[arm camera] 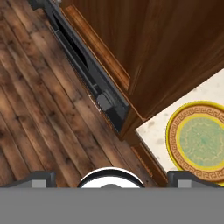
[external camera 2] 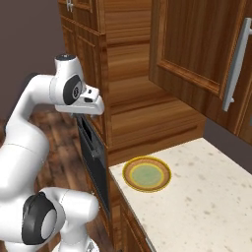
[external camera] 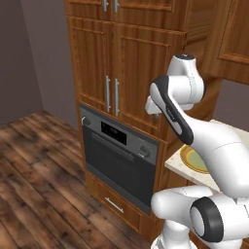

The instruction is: Take the baked cake out of the oven and place it on the plate for cooling. Then close the oven door.

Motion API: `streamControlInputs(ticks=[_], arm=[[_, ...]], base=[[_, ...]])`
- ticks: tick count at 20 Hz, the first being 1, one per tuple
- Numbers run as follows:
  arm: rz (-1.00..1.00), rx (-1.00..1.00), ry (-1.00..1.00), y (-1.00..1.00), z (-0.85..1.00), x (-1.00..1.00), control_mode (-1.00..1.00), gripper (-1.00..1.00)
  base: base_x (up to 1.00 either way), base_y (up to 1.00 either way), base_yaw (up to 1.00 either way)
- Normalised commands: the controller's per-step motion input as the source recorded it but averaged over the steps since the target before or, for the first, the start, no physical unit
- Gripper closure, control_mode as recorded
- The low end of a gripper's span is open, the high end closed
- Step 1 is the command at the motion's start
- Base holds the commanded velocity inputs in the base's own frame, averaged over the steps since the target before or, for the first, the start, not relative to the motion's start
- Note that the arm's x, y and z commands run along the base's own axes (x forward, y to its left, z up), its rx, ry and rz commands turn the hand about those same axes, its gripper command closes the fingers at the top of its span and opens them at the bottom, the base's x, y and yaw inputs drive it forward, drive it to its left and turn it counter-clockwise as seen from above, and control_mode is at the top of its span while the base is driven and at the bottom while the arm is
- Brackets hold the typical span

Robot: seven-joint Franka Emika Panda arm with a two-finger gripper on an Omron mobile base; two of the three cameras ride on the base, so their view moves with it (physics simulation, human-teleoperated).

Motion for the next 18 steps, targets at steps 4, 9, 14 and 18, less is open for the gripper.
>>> streamControlInputs(ticks=[4, 9, 14, 18], arm=[[0.00, 0.00, 0.00, 0.00, 0.00, 0.00, 1.00, -1.00], [0.00, 0.00, 0.00, 0.00, 0.00, 0.00, 1.00, -1.00], [0.01, -0.12, 0.08, 0.17, -0.17, 0.01, -1.00, -1.00], [0.12, -0.50, 0.01, 0.85, -0.61, -0.01, -1.00, -1.00]], base=[[0.00, 0.00, 0.00], [0.00, 0.00, 0.00], [0.00, 0.06, 0.00], [0.00, 0.00, 0.00]])
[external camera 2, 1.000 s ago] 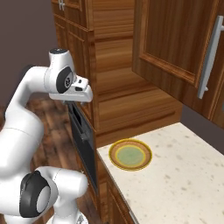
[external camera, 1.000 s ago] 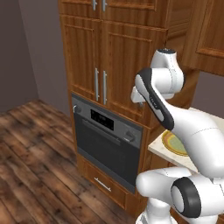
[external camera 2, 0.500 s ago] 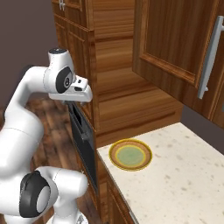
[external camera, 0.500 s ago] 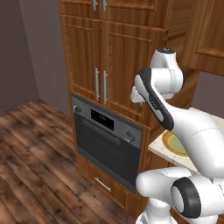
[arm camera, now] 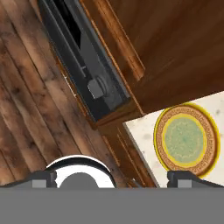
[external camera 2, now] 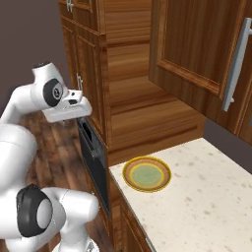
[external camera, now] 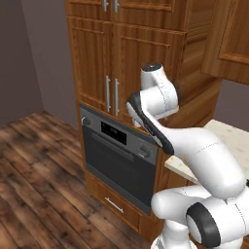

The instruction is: Take the baked cake out of the oven and place it on the plate for cooling. Then close the oven door.

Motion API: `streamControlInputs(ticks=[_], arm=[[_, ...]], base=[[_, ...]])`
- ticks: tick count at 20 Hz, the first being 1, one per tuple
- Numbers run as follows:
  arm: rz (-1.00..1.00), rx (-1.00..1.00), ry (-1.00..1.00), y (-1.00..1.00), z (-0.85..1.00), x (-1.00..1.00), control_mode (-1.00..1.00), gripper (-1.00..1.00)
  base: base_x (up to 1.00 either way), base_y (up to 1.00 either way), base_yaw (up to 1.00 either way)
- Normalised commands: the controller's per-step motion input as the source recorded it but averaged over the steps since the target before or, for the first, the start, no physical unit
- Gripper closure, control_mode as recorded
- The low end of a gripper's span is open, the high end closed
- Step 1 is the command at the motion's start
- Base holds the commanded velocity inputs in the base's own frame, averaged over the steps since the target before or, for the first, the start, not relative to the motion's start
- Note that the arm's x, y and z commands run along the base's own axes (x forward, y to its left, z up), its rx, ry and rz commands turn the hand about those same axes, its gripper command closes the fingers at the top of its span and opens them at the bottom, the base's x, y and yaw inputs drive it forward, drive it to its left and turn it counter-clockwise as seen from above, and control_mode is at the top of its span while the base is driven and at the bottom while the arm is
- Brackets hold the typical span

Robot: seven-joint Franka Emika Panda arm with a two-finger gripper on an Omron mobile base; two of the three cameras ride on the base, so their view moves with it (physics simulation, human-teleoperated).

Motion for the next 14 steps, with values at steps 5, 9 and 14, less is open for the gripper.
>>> streamControlInputs(ticks=[5, 9, 14], arm=[[0.02, -0.66, 0.04, 0.96, -0.90, 0.16, -1.00, -1.00], [0.03, -0.46, 0.21, 0.54, -0.74, 0.47, -1.00, -1.00], [0.02, -0.40, 0.23, 0.27, -0.68, 0.51, -1.00, -1.00]], base=[[0.00, 0.00, 0.00], [0.00, 0.00, 0.00], [0.00, 0.00, 0.00]])
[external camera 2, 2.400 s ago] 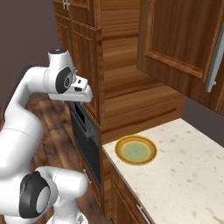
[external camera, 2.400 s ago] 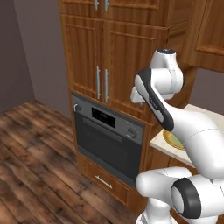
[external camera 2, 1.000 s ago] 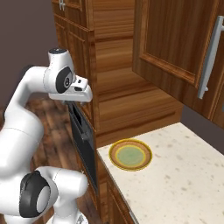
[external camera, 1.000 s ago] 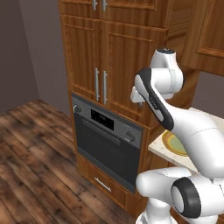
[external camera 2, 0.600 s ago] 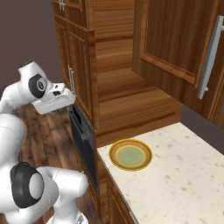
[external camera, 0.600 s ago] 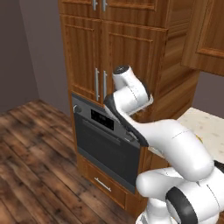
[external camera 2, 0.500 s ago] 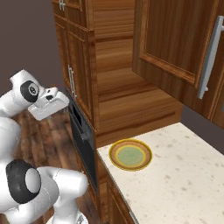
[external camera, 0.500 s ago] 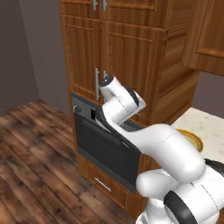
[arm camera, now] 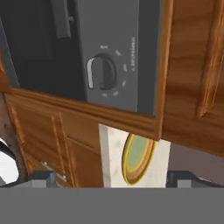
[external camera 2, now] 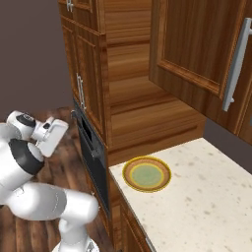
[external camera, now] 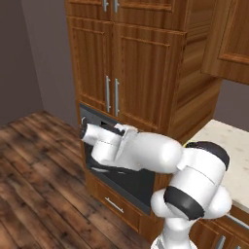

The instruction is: Take the baked cake out of the oven and place it on the plate for cooling. Then close the oven door.

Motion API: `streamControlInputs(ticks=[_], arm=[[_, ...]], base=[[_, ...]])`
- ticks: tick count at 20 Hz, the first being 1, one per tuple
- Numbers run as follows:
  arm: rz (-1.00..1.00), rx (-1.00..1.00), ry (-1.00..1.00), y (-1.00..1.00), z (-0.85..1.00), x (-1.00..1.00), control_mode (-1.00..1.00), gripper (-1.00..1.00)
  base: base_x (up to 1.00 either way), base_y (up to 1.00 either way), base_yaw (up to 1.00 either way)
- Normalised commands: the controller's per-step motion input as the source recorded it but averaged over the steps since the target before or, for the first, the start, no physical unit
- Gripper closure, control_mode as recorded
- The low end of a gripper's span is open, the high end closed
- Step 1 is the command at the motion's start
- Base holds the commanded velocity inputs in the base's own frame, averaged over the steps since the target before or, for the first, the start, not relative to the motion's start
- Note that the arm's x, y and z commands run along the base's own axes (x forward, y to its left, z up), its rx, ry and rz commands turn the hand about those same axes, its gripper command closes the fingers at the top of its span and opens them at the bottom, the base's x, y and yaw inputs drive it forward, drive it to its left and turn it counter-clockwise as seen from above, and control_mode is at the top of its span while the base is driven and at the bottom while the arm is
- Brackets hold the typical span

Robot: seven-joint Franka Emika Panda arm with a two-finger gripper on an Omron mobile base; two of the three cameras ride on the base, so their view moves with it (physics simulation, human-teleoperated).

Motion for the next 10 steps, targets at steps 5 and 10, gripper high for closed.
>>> streamControlInputs(ticks=[5, 10], arm=[[0.01, -0.34, 0.05, 0.13, -0.42, 0.32, -1.00, -1.00], [0.00, -0.26, 0.00, 0.01, -0.28, 0.29, -1.00, -1.00]], base=[[0.00, 0.00, 0.00], [0.00, 0.00, 0.00]])
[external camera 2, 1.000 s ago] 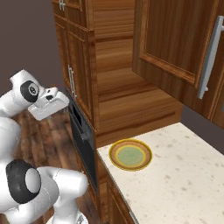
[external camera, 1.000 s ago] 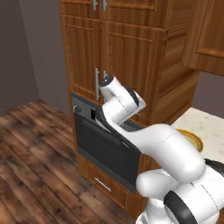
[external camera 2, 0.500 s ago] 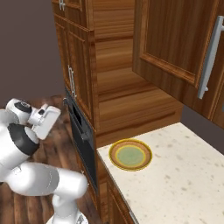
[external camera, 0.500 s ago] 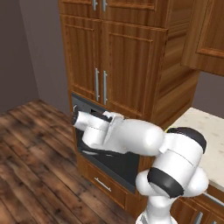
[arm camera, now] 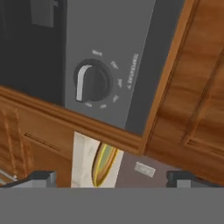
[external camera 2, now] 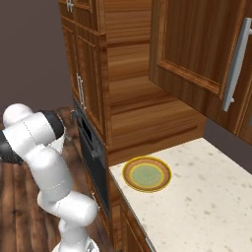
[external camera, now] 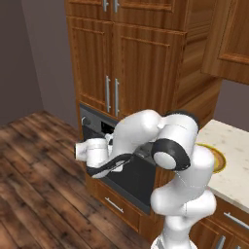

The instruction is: Take the baked cake out of the oven and place it on the plate for cooling. Then close the oven door.

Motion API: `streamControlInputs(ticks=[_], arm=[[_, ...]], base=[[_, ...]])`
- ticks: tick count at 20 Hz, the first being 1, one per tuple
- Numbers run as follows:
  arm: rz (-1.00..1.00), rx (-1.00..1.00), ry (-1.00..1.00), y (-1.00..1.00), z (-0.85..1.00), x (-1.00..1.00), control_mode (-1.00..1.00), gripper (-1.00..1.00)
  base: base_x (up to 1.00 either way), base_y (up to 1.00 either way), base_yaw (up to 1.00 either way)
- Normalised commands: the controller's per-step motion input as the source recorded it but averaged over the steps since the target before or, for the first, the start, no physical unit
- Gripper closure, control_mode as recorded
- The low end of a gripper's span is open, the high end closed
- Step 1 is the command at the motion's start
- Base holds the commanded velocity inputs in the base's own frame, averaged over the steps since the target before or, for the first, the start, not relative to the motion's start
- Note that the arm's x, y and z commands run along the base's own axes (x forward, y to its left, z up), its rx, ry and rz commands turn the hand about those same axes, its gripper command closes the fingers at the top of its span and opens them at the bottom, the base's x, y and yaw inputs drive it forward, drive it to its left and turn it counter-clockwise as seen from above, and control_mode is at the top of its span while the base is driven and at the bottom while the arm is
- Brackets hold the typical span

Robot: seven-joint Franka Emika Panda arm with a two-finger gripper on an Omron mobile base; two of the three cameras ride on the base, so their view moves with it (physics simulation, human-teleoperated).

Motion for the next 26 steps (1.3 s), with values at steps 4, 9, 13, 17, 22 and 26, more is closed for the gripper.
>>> streamControlInputs(ticks=[4, 9, 13, 17, 22, 26], arm=[[0.00, -0.21, 0.00, 0.05, -0.29, 0.30, -1.00, -1.00], [0.00, -0.11, -0.04, -0.04, -0.14, 0.33, -1.00, -1.00], [0.00, -0.03, -0.04, -0.04, -0.17, 0.48, -1.00, -1.00], [0.00, 0.00, 0.00, -0.06, -0.15, 0.56, -1.00, -1.00], [0.05, 0.01, 0.01, -0.29, -0.15, 0.51, -1.00, -1.00], [0.10, 0.02, 0.00, -0.31, -0.29, 0.34, -1.00, -1.00]], base=[[0.00, 0.00, 0.00], [0.00, 0.00, 0.00], [0.00, 0.00, 0.00], [0.00, 0.00, 0.00], [0.00, 0.00, 0.00], [0.00, 0.00, 0.00]])
